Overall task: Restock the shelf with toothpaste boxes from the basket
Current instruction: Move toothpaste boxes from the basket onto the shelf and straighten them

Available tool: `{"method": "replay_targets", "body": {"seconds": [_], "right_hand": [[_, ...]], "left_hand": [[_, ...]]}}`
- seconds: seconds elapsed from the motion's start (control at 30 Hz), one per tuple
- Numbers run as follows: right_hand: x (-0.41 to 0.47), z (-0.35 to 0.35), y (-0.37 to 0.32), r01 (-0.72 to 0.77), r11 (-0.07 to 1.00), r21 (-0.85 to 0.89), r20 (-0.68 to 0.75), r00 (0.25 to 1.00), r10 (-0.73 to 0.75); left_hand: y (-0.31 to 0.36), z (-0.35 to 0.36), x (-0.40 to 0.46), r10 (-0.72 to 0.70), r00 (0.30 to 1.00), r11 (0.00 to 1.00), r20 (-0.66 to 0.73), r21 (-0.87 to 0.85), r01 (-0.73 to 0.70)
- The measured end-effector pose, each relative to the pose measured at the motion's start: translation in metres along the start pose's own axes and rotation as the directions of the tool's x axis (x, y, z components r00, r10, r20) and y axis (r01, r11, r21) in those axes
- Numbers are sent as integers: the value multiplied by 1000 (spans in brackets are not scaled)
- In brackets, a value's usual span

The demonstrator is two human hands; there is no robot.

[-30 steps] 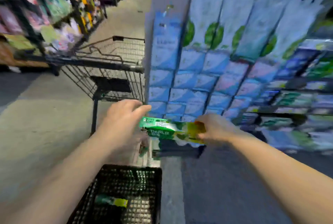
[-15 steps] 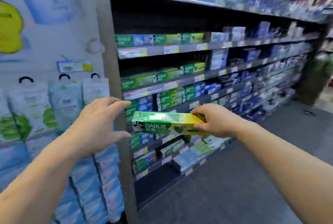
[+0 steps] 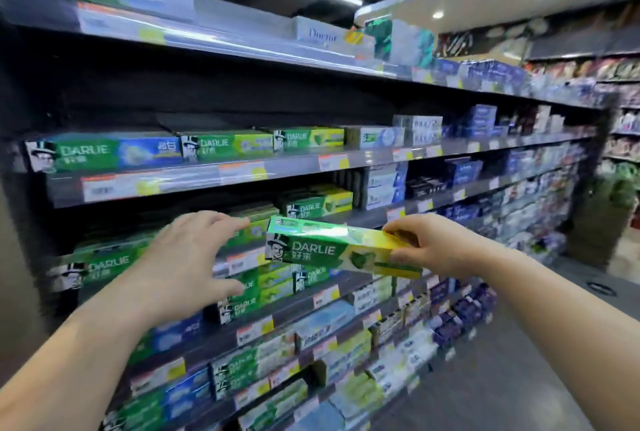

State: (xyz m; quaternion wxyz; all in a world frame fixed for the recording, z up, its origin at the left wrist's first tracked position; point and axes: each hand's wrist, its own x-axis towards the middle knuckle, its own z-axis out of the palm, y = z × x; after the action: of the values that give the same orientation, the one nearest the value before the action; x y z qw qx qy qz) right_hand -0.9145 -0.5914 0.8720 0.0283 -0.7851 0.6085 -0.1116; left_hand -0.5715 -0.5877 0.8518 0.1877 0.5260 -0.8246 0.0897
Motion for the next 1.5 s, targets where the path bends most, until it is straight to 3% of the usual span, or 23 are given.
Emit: {"method": "replay_targets", "body": {"seconds": [0.17, 0.37, 0.53, 0.63, 0.83, 0.97, 1.23, 1.37, 1.5], "right_hand": [[91, -18, 41, 5, 999, -35, -31, 1000, -6], [192, -66, 75, 65, 994, -91, -99, 992, -74], [268, -102, 99, 233, 968, -90, -125, 962, -243], [309, -112, 116, 342, 940, 11, -114, 934, -339], [373, -115, 137, 520, 845, 128, -83, 854, -513], [398, -106, 139, 560, 823, 94, -32, 828, -560], [410, -93, 136, 537, 829, -156, 35, 842, -538], [399, -82, 129, 481, 824, -301, -97, 844, -528], [364, -56, 117, 512, 808, -291, -198, 794, -575]], "left_hand": [[-38, 20, 89, -68, 998, 997, -8, 44, 69], [-57, 19, 186, -98, 989, 995, -111, 24, 101], [-49, 31, 233, -158, 979, 983, -127, 69, 168], [-38, 46, 248, -222, 966, 955, -132, 171, 243], [-23, 51, 255, -428, 904, 861, -1, 305, 407], [-11, 44, 256, -468, 882, 856, 50, 272, 439], [-6, 39, 257, -482, 873, 863, 69, 212, 459], [-8, 38, 257, -474, 877, 867, 78, 214, 449], [-9, 35, 256, -457, 884, 876, 101, 221, 428]]}}
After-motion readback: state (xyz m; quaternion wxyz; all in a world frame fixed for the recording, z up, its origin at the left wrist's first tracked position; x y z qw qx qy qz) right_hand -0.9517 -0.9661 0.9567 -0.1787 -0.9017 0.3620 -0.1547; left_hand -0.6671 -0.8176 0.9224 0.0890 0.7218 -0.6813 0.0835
